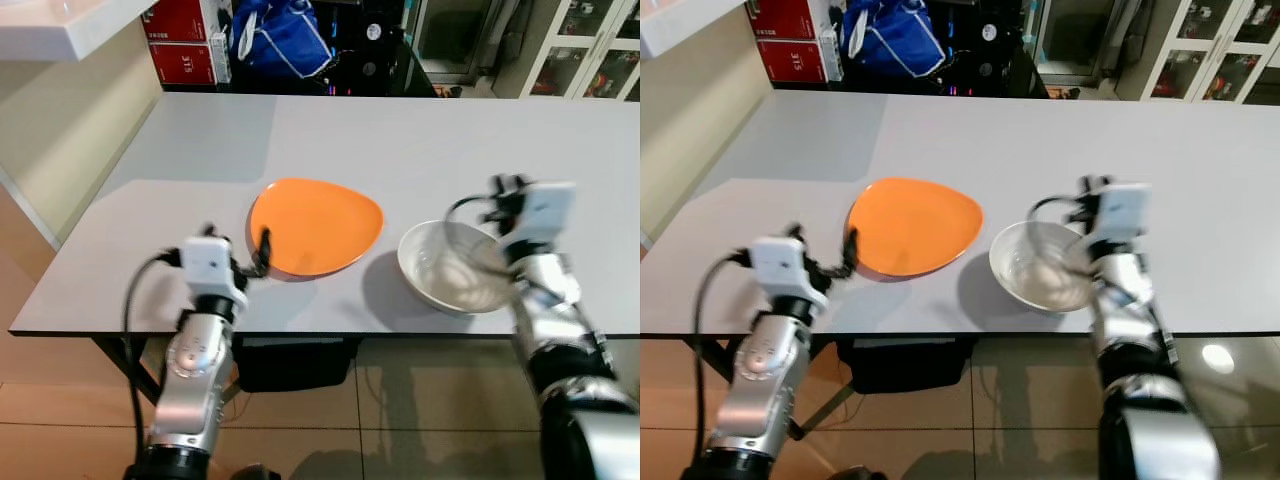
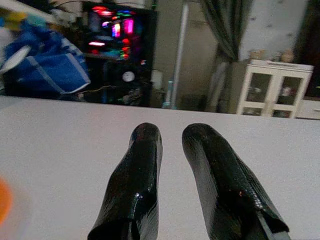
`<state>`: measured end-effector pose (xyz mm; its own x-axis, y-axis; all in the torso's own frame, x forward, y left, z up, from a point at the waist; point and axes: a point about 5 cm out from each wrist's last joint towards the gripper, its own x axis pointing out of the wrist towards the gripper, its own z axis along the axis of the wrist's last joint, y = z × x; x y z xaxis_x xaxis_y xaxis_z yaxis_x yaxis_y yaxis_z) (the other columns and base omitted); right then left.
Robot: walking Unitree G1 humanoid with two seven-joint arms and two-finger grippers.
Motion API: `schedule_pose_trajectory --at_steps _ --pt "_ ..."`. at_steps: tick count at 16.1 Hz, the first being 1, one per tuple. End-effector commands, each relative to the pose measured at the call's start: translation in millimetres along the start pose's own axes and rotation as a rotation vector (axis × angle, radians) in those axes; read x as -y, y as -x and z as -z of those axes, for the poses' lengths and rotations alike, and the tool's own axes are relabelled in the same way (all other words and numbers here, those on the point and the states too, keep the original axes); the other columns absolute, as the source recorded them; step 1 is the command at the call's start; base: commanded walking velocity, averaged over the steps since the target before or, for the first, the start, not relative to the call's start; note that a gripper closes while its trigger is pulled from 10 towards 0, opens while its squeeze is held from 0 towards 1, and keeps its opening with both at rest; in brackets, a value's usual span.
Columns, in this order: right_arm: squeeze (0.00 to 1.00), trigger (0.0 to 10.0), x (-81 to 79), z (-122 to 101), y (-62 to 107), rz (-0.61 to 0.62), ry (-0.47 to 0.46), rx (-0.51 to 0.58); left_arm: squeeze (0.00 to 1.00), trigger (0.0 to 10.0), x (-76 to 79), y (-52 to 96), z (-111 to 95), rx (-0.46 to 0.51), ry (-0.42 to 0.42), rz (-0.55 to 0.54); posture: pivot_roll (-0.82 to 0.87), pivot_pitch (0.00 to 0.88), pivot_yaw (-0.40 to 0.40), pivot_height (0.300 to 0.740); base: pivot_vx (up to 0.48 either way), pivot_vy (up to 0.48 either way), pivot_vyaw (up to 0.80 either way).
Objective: Setting the table
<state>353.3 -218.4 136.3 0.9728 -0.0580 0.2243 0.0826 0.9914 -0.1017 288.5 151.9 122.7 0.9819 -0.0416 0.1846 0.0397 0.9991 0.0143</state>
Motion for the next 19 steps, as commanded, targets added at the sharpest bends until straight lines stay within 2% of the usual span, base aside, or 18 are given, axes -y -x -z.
schedule_pose_trajectory --at_steps 1,3,9,12,19 --pt "0.0 10.0 -0.9 -9 -1.8 -0.012 0.015 0.049 0.0 10.0 -1.8 -2.2 -4 0.012 -0.003 -0.012 0.05 0.032 0.005 0.74 0.0 0.0 0.0" --pt "0.0 10.0 -10.8 -13 -6.1 -0.029 0.0 0.056 0.0 10.0 2.2 -1.2 -2 -0.005 -0.039 0.026 0.06 0.026 0.002 0.74 0.0 0.0 0.0" --pt "0.0 10.0 -22.8 -22 -13.6 -0.058 -0.007 0.072 0.0 10.0 11.2 -0.5 0 -0.008 -0.077 0.068 0.08 0.018 -0.005 0.74 0.0 0.0 0.0" --pt "0.0 10.0 -24.5 -21 -15.8 -0.06 -0.011 0.058 0.0 10.0 14.7 -1.2 7 -0.058 -0.073 0.068 0.08 0.022 -0.001 0.74 0.0 0.0 0.0" --pt "0.0 10.0 -19.6 -26 -19.5 -0.049 0.006 0.066 0.0 10.0 18.0 -2.3 4 -0.052 -0.092 0.067 0.08 0.038 -0.002 0.74 0.0 0.0 0.0"
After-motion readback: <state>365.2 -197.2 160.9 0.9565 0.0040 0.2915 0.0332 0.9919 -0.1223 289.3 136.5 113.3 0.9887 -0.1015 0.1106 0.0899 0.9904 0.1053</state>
